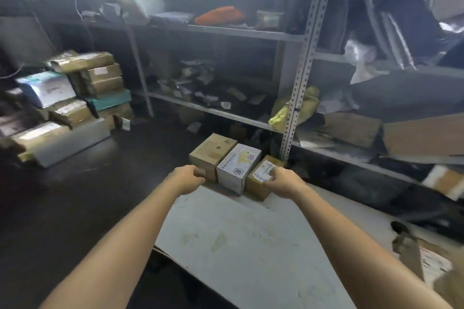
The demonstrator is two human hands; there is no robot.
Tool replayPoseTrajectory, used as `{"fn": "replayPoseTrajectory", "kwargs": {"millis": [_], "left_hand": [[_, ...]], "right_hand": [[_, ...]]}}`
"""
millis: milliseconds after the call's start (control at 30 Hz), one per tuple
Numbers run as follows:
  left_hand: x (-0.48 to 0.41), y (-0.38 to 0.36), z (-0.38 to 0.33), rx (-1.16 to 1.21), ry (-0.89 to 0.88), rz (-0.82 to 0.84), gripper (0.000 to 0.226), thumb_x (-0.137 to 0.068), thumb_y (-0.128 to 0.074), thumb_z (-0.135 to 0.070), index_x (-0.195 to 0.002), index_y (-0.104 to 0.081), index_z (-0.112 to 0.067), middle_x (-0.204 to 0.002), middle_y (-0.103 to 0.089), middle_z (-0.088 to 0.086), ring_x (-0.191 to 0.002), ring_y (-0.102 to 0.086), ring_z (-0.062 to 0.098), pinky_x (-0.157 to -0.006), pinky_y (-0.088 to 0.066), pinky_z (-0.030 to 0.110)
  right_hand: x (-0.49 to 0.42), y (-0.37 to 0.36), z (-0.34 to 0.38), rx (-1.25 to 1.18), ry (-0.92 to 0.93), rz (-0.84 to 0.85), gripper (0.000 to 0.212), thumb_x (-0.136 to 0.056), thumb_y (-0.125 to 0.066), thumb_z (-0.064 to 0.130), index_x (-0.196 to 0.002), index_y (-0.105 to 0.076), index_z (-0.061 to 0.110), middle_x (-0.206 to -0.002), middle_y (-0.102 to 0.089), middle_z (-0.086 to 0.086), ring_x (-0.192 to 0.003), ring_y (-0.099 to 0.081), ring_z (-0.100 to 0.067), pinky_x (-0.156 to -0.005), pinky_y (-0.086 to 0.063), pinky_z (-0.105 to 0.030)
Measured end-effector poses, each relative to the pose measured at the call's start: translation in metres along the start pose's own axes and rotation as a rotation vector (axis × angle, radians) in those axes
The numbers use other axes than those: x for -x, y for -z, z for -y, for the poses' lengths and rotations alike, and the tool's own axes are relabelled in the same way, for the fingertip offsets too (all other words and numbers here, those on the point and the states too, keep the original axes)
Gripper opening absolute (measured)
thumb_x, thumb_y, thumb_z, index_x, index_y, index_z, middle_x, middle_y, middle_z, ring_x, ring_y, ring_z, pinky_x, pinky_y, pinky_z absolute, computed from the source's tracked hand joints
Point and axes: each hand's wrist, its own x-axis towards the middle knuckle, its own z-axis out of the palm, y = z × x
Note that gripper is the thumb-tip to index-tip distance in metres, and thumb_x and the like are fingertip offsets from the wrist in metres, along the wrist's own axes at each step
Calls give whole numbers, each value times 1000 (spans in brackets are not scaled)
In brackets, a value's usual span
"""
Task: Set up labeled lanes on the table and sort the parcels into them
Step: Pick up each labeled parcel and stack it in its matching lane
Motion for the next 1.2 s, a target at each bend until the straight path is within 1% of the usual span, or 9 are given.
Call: {"fn": "replayPoseTrajectory", "kwargs": {"millis": [200, 367, 433, 500, 633, 733, 867, 1033, 1200], "left_hand": [[-73, -18, -13, -7, 39, 51, 45, -97, -54, -41, -140, -51, -27, -133, -57, 3, -101, -58, 22, -82, -54, 34], [-133, -51, -50, 14, -1, 136, 38, -89, -53, -35, -126, -61, -30, -125, -63, 0, -108, -60, 25, -93, -54, 37], [-160, -72, -69, 48, -27, 190, 47, -84, -53, -35, -130, -60, -29, -129, -62, 3, -112, -60, 26, -94, -52, 36], [-194, -94, -85, 70, -70, 237, 54, -82, -56, -41, -134, -57, -29, -132, -61, 5, -115, -59, 28, -97, -52, 40], [-246, -127, -126, 78, -204, 282, 40, -94, -55, -36, -133, -56, -24, -123, -64, 5, -110, -59, 28, -94, -49, 38], [-286, -152, -152, 103, -266, 308, 46, -97, -56, -34, -141, -52, -22, -132, -60, 9, -113, -58, 28, -94, -49, 37], [-319, -176, -173, 98, -313, 354, 51, -98, -57, -31, -146, -45, -19, -141, -53, 11, -117, -58, 30, -89, -47, 32], [-345, -192, -173, 87, -267, 412, 57, -100, -56, -27, -152, -36, -17, -147, -49, 13, -129, -52, 33, -94, -45, 34], [-361, -200, -172, 60, -230, 468, 45, -100, -51, -17, -144, -41, -17, -136, -59, 11, -121, -57, 33, -94, -49, 39]], "right_hand": [[-82, -22, -21, -103, -42, 45, 50, -94, -59, 44, -130, -56, 11, -131, -62, -11, -117, -58, -28, -96, -50, -38], [-136, -45, -54, -186, -141, 86, 48, -82, -56, 53, -120, -61, 24, -120, -66, -1, -105, -61, -23, -83, -52, -34], [-160, -59, -71, -255, -192, 88, 50, -76, -57, 58, -118, -64, 31, -116, -68, 4, -103, -62, -21, -83, -55, -35], [-174, -64, -78, -320, -239, 74, 42, -80, -58, 54, -115, -66, 32, -115, -69, 3, -102, -62, -22, -84, -55, -36], [-200, -69, -85, -445, -347, 14, 43, -89, -61, 49, -124, -63, 24, -124, -67, -4, -110, -61, -27, -88, -53, -37], [-223, -76, -94, -529, -443, -1, 50, -94, -62, 42, -136, -56, 15, -135, -61, -11, -121, -58, -31, -99, -49, -39], [-252, -86, -107, -611, -505, -16, 50, -94, -64, 33, -138, -54, 14, -136, -60, -11, -121, -58, -29, -95, -46, -33], [-275, -101, -113, -722, -552, -22, 50, -96, -63, 31, -141, -50, 14, -138, -58, -9, -123, -56, -27, -94, -43, -31], [-290, -118, -117, -813, -605, -14, 51, -97, -63, 30, -142, -46, 14, -139, -58, -10, -123, -57, -28, -98, -47, -35]]}}
